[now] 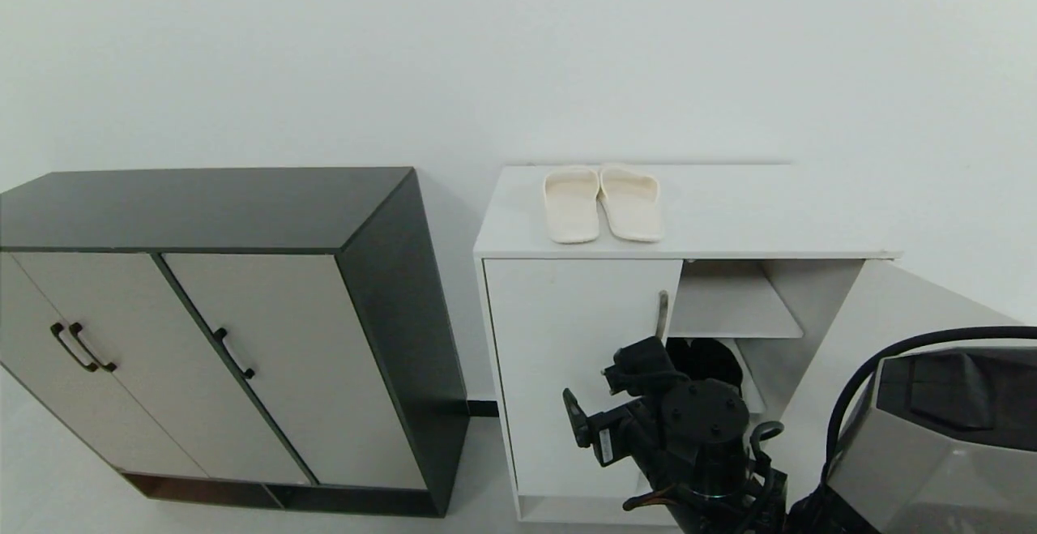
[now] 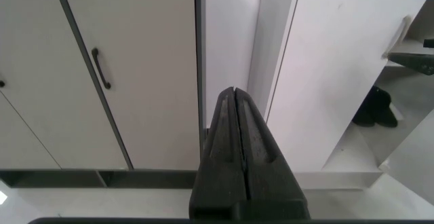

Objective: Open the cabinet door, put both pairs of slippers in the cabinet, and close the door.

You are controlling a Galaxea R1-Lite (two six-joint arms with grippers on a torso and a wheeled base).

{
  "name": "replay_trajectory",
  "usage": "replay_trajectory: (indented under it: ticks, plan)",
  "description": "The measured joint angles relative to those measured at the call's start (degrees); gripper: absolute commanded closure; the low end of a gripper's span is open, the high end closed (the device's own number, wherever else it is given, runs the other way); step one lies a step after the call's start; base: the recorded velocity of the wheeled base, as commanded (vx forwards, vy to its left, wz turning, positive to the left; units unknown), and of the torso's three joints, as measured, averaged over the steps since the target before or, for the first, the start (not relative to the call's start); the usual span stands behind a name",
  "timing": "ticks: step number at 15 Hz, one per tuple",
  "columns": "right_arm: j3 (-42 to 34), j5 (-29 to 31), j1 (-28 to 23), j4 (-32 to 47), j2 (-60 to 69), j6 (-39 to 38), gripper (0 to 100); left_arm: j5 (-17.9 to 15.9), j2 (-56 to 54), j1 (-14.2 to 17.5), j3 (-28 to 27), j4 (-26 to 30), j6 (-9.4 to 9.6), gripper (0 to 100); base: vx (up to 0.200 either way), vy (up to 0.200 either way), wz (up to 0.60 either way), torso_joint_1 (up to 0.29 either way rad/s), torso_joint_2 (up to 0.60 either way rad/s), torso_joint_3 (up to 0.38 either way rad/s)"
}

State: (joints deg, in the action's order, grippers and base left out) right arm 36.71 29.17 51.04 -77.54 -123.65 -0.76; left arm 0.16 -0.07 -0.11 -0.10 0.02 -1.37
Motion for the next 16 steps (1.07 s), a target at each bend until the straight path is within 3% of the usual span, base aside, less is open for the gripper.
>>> replay_trajectory:
  ticks: [5, 9, 10, 12, 14, 16]
  plan:
    - [-0.85, 0.16, -0.28, 0.09, 0.0, 0.43, 0, 0.0, 0.0, 0.04, 0.0, -0.02, -0.02, 100, 0.0, 0.0, 0.0, 0.258, -0.58, -0.326]
    - [-1.6, 0.6, -0.27, 0.3, 0.28, 5.62, 0, -0.05, 0.0, 0.04, -0.01, -0.02, 0.04, 100, 0.0, 0.0, 0.0, 0.068, -0.14, -0.079]
    - [-0.63, 0.93, -0.17, 4.72, 1.07, 5.55, 0, -0.05, 0.0, 0.04, -0.01, -0.02, 0.06, 100, 0.0, 0.0, 0.0, 0.0, 0.0, 0.0]
    - [3.34, 2.49, 0.0, 22.55, 4.38, 2.04, 0, -0.02, 0.0, 0.0, 0.0, -0.02, 0.26, 100, 0.0, 0.0, 0.0, 0.0, 0.0, 0.0]
    - [12.08, 6.9, 0.78, 40.46, 8.13, -5.67, 0, -0.02, 0.0, 0.01, 0.0, 0.0, 0.41, 100, 0.0, 0.0, 0.0, 0.0, 0.0, 0.0]
    - [21.83, 10.57, 1.57, 50.64, 10.36, -12.29, 0, 0.0, 0.0, 0.04, 0.0, -0.02, 0.44, 100, 0.0, 0.0, 0.0, 0.0, 0.0, 0.0]
